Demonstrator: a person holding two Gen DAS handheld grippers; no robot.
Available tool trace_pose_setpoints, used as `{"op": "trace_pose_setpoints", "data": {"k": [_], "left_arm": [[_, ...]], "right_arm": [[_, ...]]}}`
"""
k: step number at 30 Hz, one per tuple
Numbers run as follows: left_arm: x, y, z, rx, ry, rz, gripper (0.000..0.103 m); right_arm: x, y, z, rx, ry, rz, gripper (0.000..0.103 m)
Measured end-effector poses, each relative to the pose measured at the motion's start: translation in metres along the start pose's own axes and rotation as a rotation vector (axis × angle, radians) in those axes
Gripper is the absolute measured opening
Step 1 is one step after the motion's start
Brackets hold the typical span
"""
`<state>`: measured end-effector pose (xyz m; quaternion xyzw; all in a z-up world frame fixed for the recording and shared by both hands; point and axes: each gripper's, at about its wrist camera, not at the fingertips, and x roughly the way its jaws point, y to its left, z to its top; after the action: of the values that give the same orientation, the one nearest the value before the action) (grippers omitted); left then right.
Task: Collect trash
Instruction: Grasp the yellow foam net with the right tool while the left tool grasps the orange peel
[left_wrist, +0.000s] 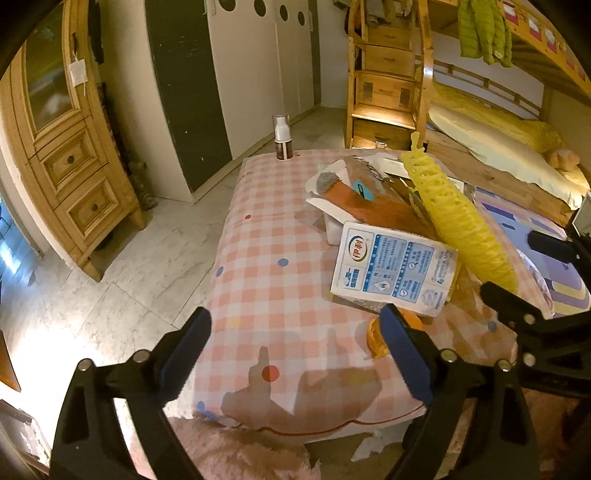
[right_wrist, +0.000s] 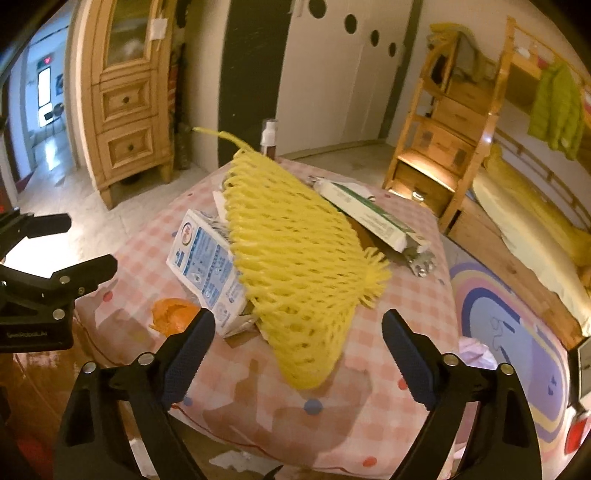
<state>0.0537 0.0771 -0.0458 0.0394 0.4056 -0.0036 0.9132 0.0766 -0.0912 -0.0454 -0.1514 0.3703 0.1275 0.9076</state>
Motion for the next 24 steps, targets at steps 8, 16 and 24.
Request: {"op": "trace_pose_setpoints", "data": {"k": [8, 16, 24], "left_arm": [[-0.002, -0.008, -0.013, 0.031, 0.015, -0.03, 0.086], [-0.007, -0.031, -0.021, 0.073, 0.019, -0.088, 0.086], [-0.01, -0.047, -0.027, 0.106, -0.001, -0.126, 0.086]], "right_arm": [[0.012, -0.002, 0.006, -0.019, 0.012, -0.008, 0.049], [-0.005, -0.051, 0.008, 0.197, -0.037, 0.086, 0.012], [-0.064, -0.096, -0.01, 0.374, -0.125, 0.052, 0.011]]}}
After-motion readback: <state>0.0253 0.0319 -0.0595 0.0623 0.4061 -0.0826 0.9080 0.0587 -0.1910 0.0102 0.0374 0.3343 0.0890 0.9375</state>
